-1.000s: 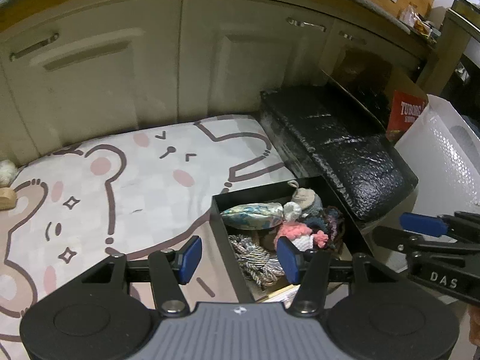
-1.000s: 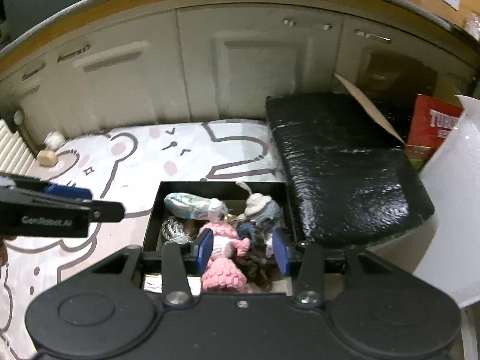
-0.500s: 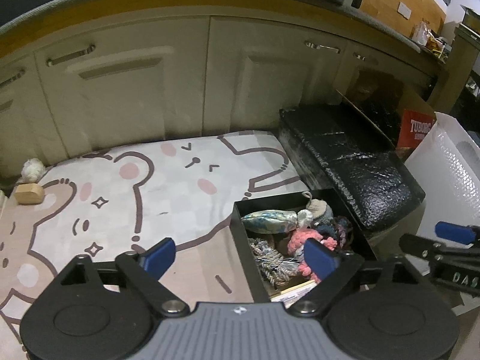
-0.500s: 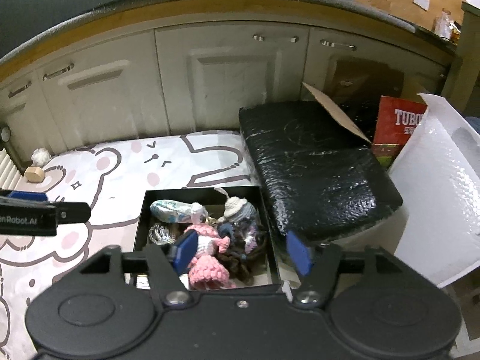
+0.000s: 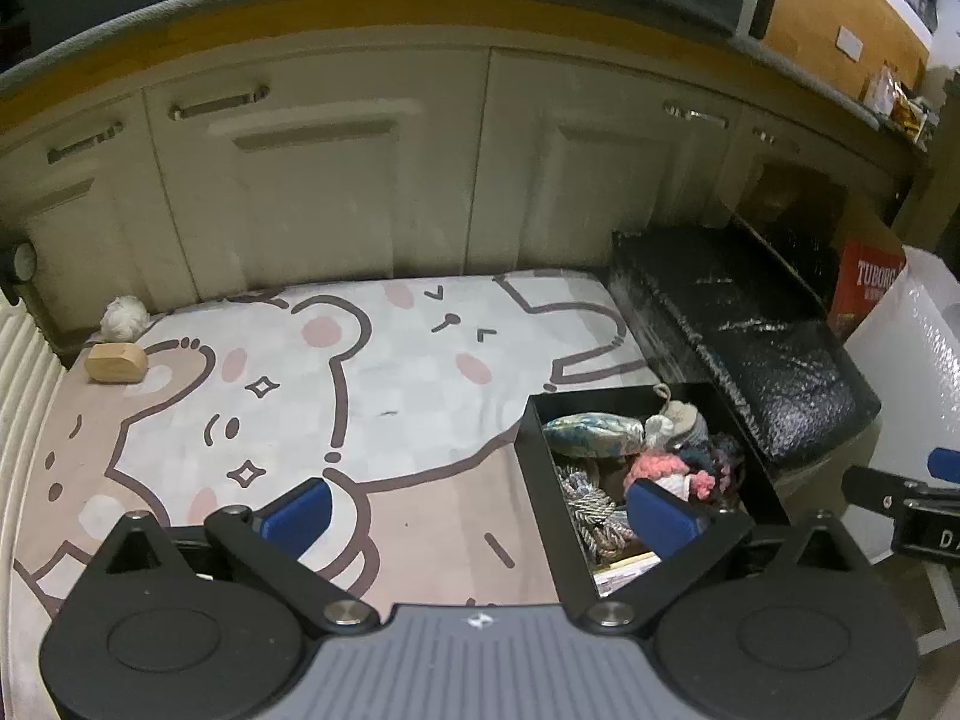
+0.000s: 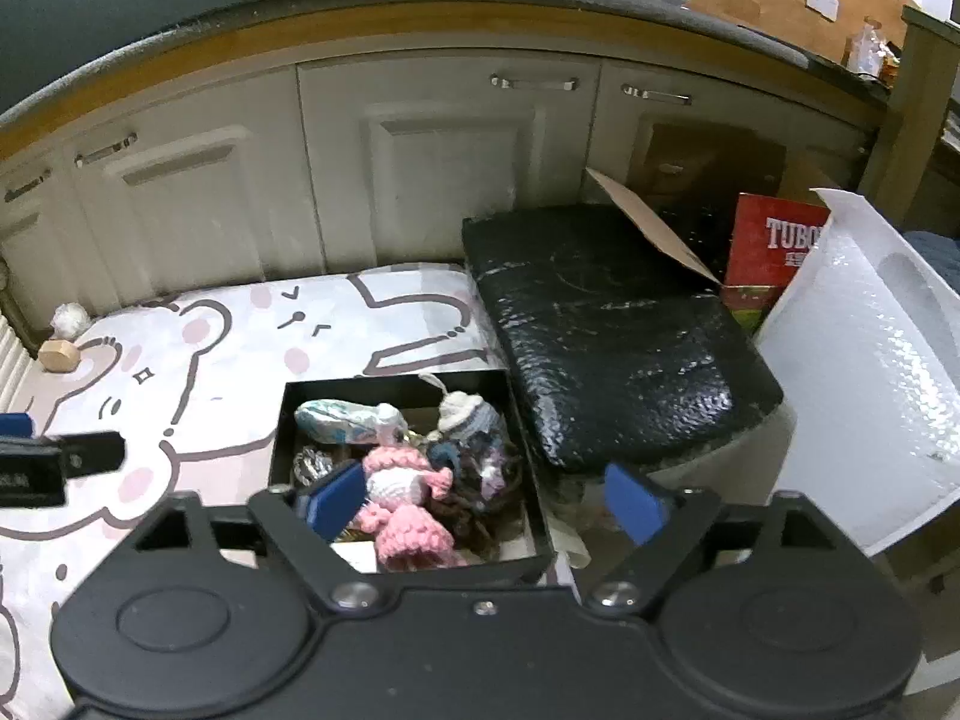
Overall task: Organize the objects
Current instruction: 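Withdraw both open tools from the box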
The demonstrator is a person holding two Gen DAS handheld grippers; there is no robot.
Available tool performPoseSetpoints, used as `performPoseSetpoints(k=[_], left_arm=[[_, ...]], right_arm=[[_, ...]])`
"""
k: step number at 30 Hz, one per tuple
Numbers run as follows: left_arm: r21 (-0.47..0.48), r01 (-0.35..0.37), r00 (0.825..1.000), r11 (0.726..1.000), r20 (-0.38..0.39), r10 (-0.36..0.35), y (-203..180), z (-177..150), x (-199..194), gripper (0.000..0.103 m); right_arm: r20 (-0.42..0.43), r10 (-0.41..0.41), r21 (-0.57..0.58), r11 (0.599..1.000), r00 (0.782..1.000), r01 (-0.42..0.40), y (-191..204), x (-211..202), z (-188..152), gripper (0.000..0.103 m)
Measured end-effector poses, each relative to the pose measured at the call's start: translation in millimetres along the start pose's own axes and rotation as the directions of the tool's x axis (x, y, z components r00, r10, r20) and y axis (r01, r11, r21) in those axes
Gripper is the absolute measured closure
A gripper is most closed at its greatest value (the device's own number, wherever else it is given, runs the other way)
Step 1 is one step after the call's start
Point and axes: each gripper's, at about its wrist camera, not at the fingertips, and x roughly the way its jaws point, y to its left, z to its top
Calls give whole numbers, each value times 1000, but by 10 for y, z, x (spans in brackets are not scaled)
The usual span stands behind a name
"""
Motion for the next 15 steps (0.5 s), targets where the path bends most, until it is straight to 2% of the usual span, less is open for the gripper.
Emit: performPoseSetpoints(k=[9,15], left_arm=[[16,-19,1000,1000,2,19,-40,-48,-69,0],[-1,-49,999,999,1,49,109,-71,-67,0]], right_arm=[[-7,-23,13,1000,1000,23,-26,-70,-10,1],[-20,-28,10,1000,999,28,40,-39,-16,0]])
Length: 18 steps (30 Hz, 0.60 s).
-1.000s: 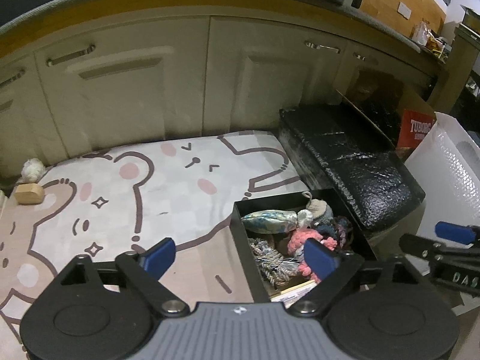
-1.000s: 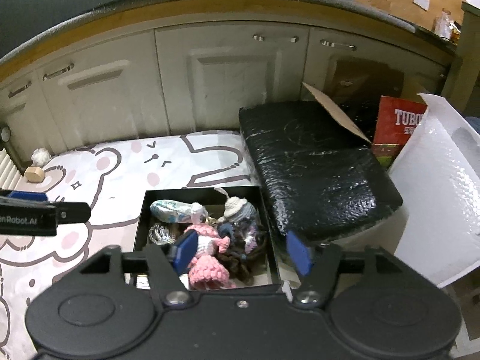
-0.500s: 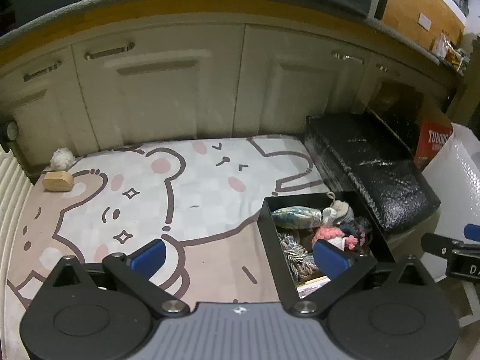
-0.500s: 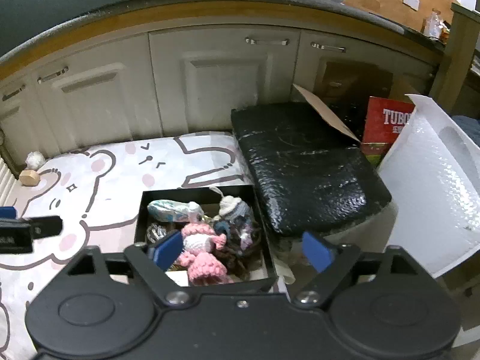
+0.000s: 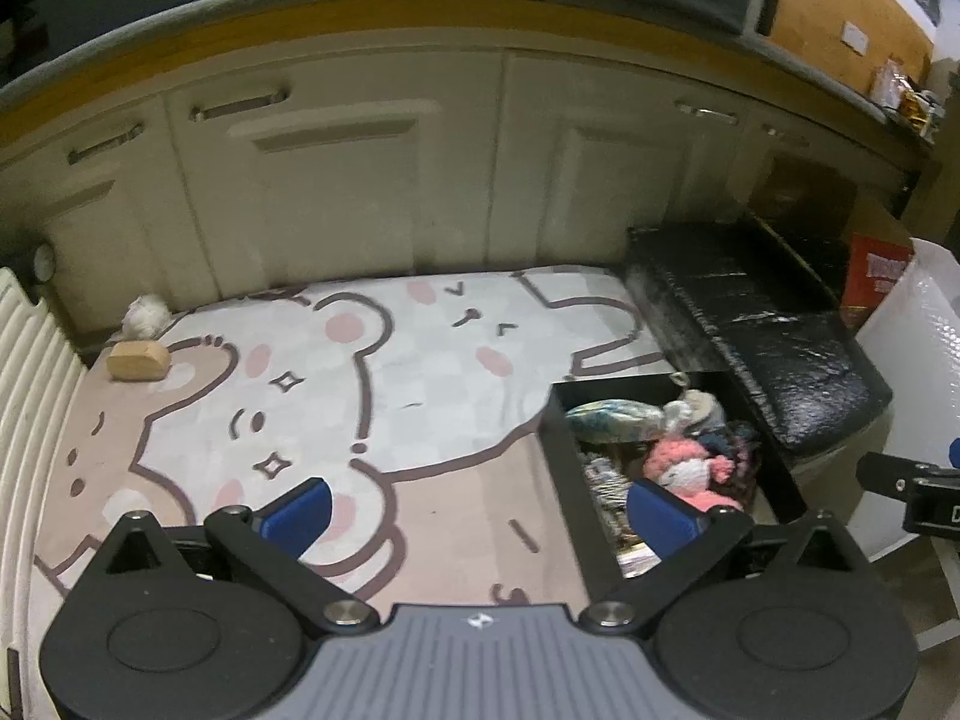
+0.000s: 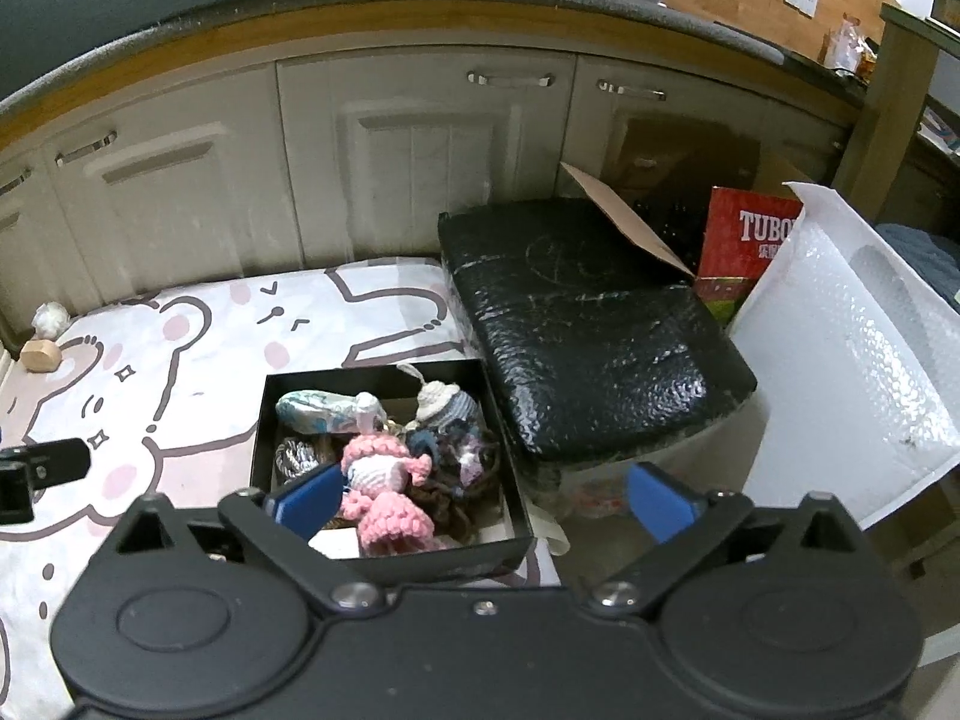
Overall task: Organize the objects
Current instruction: 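Withdraw both open tools from the box, then reach the left tool to the wooden block while the right tool reaches the white yarn ball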
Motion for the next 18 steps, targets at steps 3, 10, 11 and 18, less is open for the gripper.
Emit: performPoseSetpoints(k=[3,10,11,18], left_arm=[[-18,-18,1000,1000,3,18,157,5,-3,0],[-52,-87,996,995,13,88,615,7,-71,0],[-54,-100,995,994,13,101,681,0,-84,0],[-105,-151,988,983,18,153,1117,-37,-189,0]], right_arm=[[-5,18,-4,1000,1000,-18,75,39,18,0],[-2,77,-21,997,997,-77,413,106,122,0],[-2,86,-24,996,996,-86,471,109,136,0],[-3,149,-80,986,989,-149,955,124,222,0]])
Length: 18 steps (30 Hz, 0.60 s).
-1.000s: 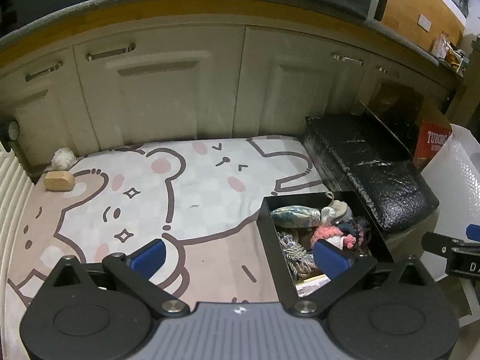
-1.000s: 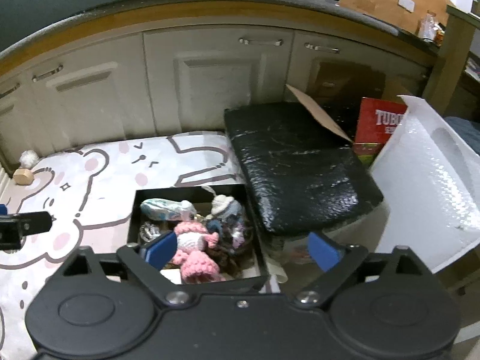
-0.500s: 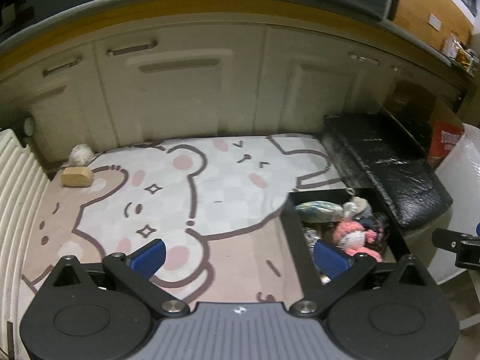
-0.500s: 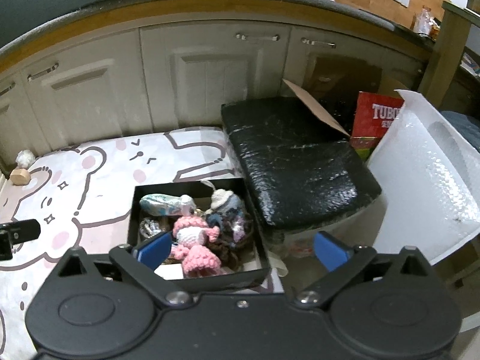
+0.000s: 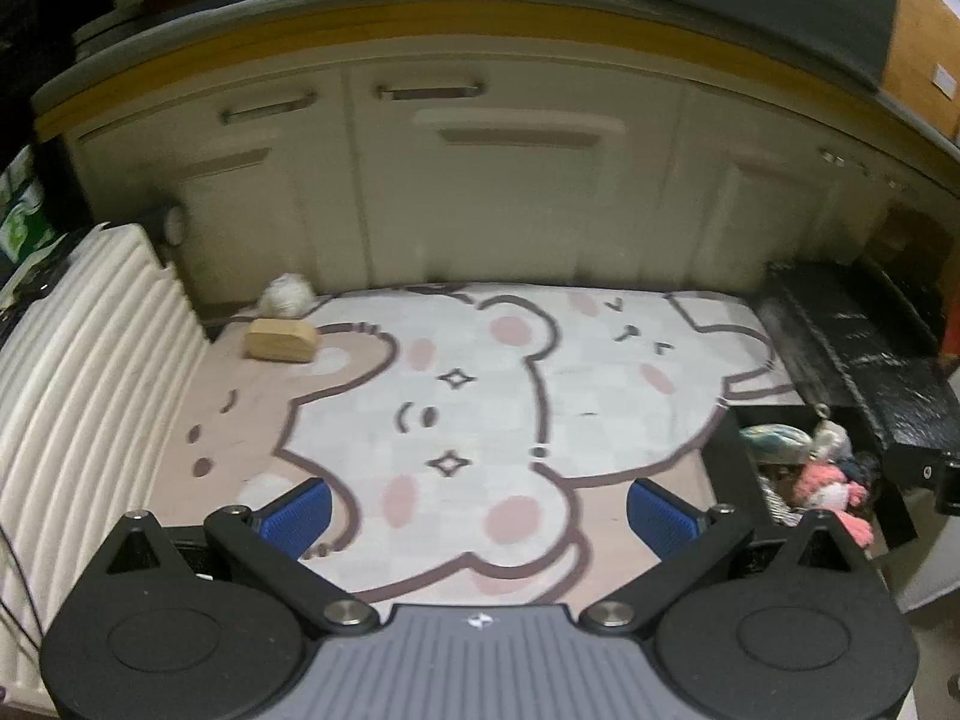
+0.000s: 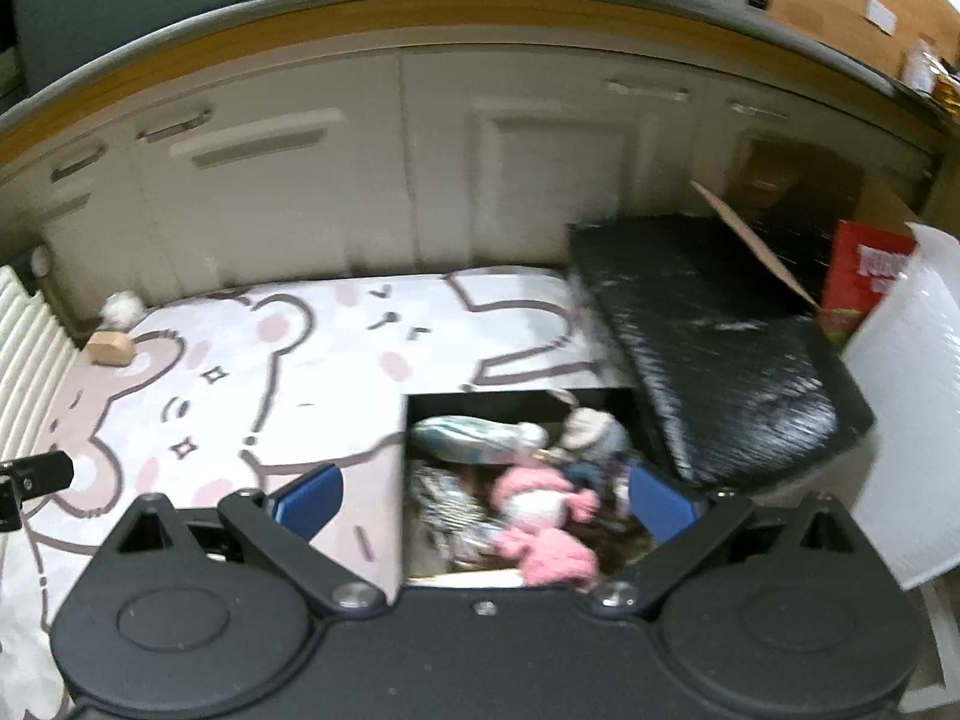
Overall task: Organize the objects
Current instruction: 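Reach the left tool to the wooden block while the right tool reaches the white yarn ball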
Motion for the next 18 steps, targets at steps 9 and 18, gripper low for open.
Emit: performPoseSetpoints(k=[9,18], left_arm=[[-51,-40,999,998,16,41,388,-2,-22,0],[-77,-88,995,993,32,91,655,-16,-53,0]], right_arm=[[9,72,-38,997,997,-72,450,66,100,0],[19,149,-60,987,989,-148,807,119,155,0]])
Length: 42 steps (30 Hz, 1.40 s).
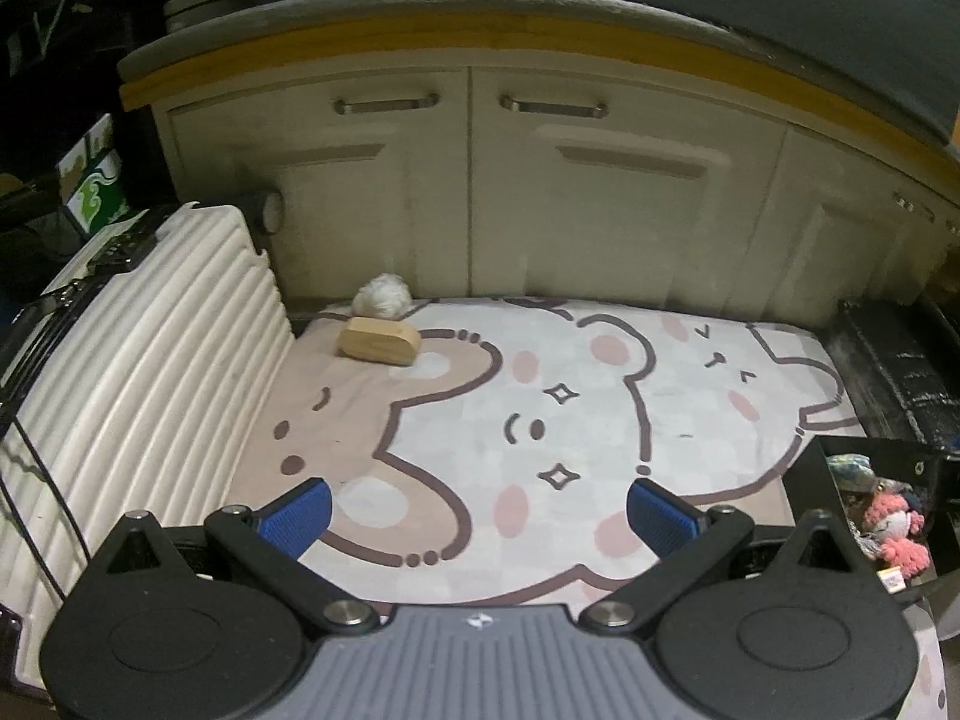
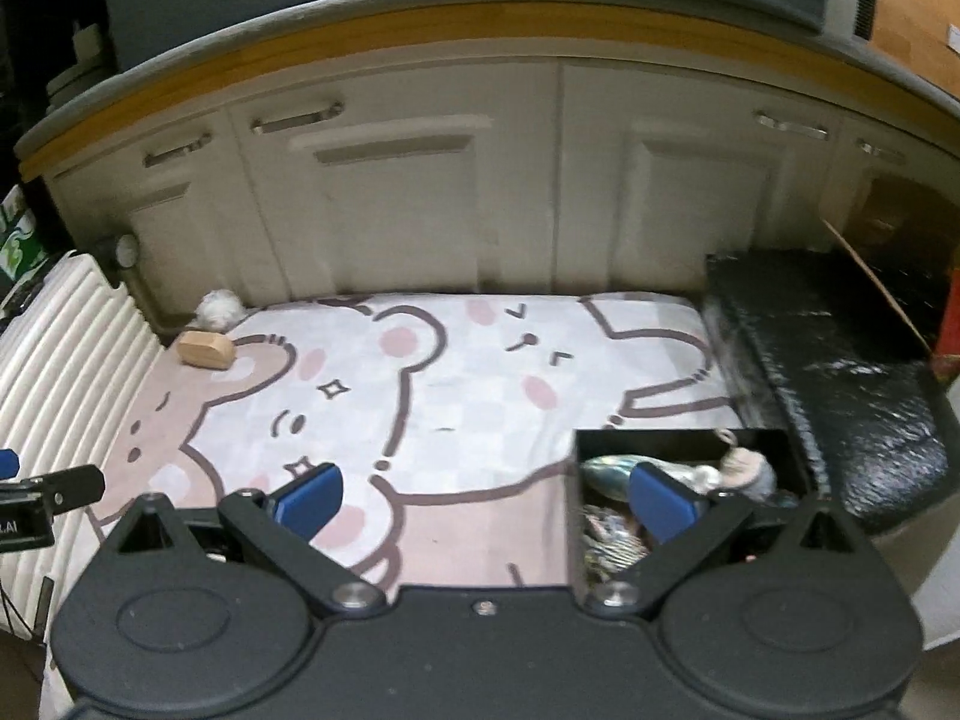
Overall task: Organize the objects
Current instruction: 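Reach the left tool to the wooden block while the right tool reaches the white yarn ball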
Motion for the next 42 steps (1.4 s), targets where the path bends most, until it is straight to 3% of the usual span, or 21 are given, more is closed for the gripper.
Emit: performPoseSetpoints(k=[10,15,21,25,30,42], left_arm=[[27,-36,998,999,45,35,72,50,35,0],[10,-18,997,1000,79,17,152,142,52,0],[32,-96,989,995,114,92,343,174,305,0],[-3,-66,990,998,124,66,500,176,586,0],[7,-78,986,997,151,76,612,251,968,0],[24,-62,975,998,216,56,863,428,1887,0]], right_arm=[[17,88,-43,995,996,-88,350,31,29,0],[43,126,-48,991,991,-124,485,39,129,0],[75,153,-73,986,985,-147,615,189,328,0],[71,165,-107,982,984,-157,712,424,458,0],[75,199,-133,973,977,-188,846,809,663,0],[49,304,-116,948,951,-297,1239,2054,1118,0]])
